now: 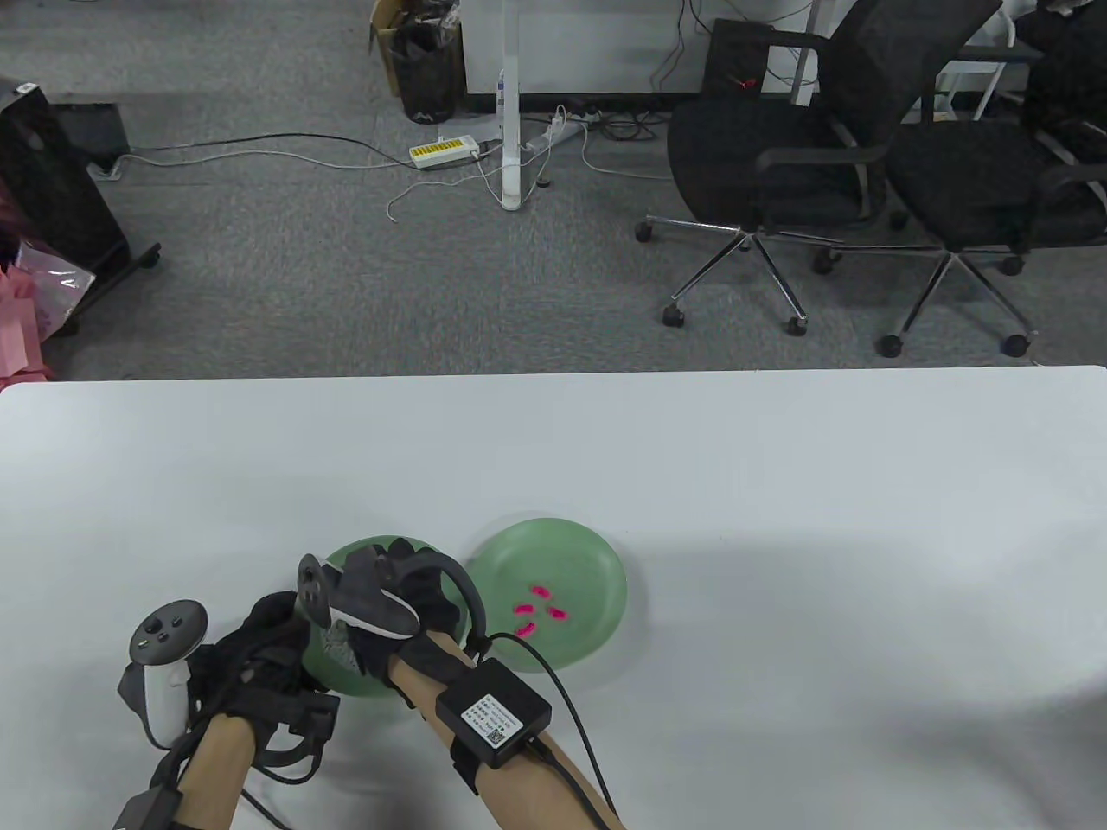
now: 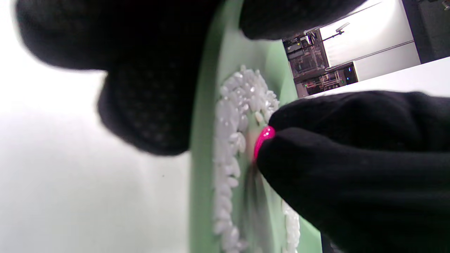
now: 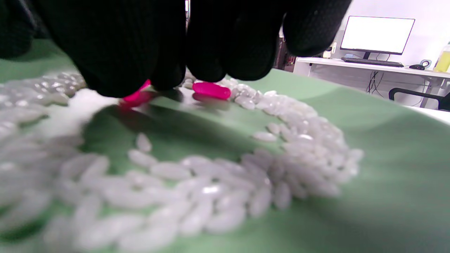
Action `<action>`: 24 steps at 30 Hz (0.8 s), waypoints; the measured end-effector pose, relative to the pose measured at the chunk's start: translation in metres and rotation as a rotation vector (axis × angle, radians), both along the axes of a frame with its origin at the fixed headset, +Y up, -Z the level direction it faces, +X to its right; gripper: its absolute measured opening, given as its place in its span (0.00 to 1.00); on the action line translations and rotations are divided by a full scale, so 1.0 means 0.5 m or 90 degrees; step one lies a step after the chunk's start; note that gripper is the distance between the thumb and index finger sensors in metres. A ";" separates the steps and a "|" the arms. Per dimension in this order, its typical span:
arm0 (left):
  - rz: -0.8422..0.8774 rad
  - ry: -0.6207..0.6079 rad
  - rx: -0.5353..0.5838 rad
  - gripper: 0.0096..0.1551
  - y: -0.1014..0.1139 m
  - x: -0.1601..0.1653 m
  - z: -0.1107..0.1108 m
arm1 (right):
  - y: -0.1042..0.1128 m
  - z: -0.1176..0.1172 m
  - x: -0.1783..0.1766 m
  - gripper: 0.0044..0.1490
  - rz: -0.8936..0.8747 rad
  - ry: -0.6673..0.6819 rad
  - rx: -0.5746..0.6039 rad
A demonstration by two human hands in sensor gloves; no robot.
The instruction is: Pick gummy candy with hand pinch into plate
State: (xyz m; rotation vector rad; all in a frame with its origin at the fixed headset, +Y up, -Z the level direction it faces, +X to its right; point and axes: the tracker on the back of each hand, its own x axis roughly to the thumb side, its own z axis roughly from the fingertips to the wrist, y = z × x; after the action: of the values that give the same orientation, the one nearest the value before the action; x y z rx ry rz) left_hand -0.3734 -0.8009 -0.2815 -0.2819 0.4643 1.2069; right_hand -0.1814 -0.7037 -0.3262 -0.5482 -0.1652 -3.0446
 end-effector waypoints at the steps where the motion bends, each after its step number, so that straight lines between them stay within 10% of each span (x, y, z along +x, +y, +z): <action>1: 0.000 -0.001 -0.001 0.33 -0.001 -0.001 0.000 | -0.001 -0.001 0.000 0.32 0.004 0.000 -0.004; 24: -0.018 -0.015 0.003 0.33 -0.001 0.007 -0.001 | -0.020 0.002 -0.010 0.28 0.022 0.017 -0.032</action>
State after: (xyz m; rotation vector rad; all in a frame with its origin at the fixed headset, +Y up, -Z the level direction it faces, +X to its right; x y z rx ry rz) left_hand -0.3698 -0.8013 -0.2818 -0.2842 0.4444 1.1751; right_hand -0.1866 -0.7136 -0.3255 -0.5822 -0.2470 -3.0054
